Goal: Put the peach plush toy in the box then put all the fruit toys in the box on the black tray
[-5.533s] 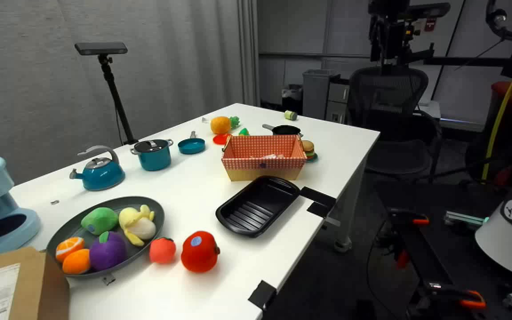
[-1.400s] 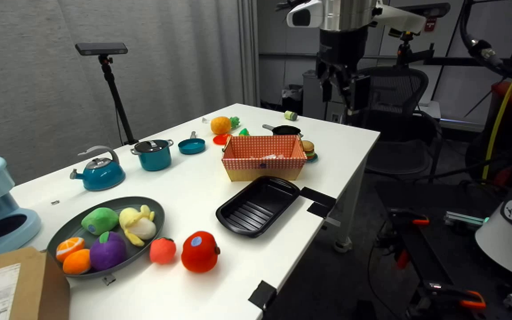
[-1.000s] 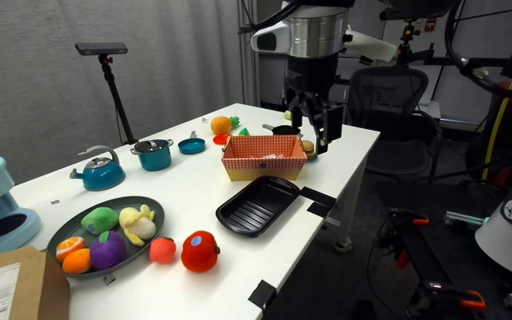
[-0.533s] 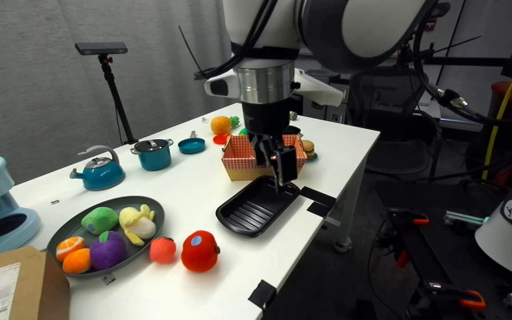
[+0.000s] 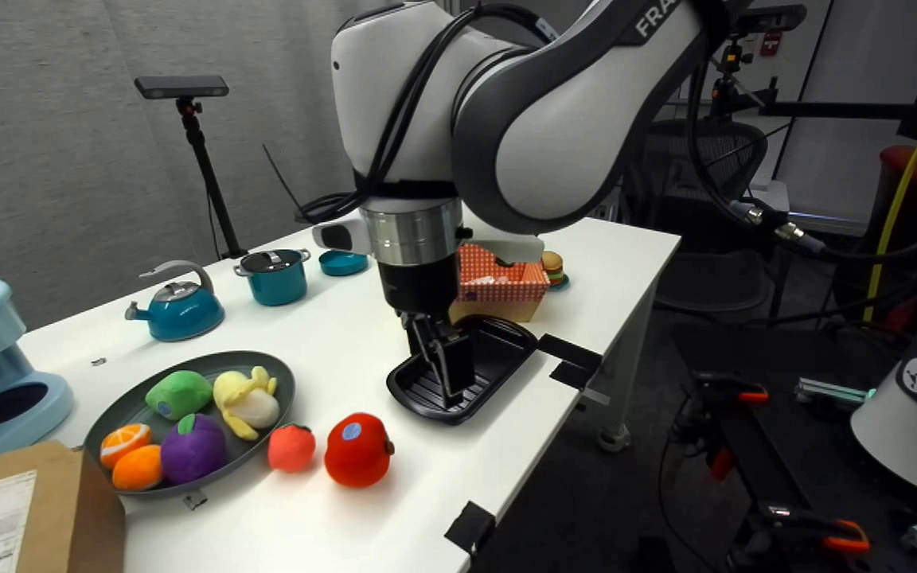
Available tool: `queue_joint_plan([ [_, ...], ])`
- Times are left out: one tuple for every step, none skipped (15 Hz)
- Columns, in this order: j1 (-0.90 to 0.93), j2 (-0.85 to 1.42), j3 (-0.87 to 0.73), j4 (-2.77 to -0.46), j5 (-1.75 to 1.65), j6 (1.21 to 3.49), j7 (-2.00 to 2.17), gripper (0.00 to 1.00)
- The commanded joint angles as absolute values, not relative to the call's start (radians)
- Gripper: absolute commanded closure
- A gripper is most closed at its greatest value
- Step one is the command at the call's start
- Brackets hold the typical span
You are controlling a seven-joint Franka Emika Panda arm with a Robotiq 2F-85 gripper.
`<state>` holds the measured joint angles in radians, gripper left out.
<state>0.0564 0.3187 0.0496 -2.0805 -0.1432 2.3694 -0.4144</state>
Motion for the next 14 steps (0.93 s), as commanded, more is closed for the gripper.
queue_joint_plan([
  [0.044,0.416,0.093,-1.981,-0.135,2.387,-0.455,0.00],
  [0.045,0.436,0.101,-1.959,-0.139,2.387,-0.461,0.00],
  [0.047,0.457,0.108,-1.932,-0.144,2.386,-0.466,0.00],
  [0.047,0.475,0.114,-1.908,-0.148,2.384,-0.471,0.00],
  [0.047,0.496,0.116,-1.879,-0.155,2.385,-0.478,0.00],
  [0.047,0.513,0.118,-1.854,-0.161,2.384,-0.484,0.00],
  [0.047,0.532,0.114,-1.826,-0.170,2.383,-0.485,0.00],
  [0.045,0.548,0.113,-1.802,-0.174,2.382,-0.490,0.00],
  [0.042,0.567,0.109,-1.778,-0.177,2.383,-0.492,0.00],
  [0.040,0.584,0.107,-1.757,-0.177,2.382,-0.495,0.00],
  [0.036,0.601,0.106,-1.738,-0.178,2.381,-0.498,0.00],
  [0.033,0.618,0.105,-1.721,-0.178,2.379,-0.500,0.00],
  [0.026,0.635,0.104,-1.707,-0.174,2.379,-0.504,0.00],
  [0.022,0.650,0.104,-1.694,-0.171,2.376,-0.506,0.00],
])
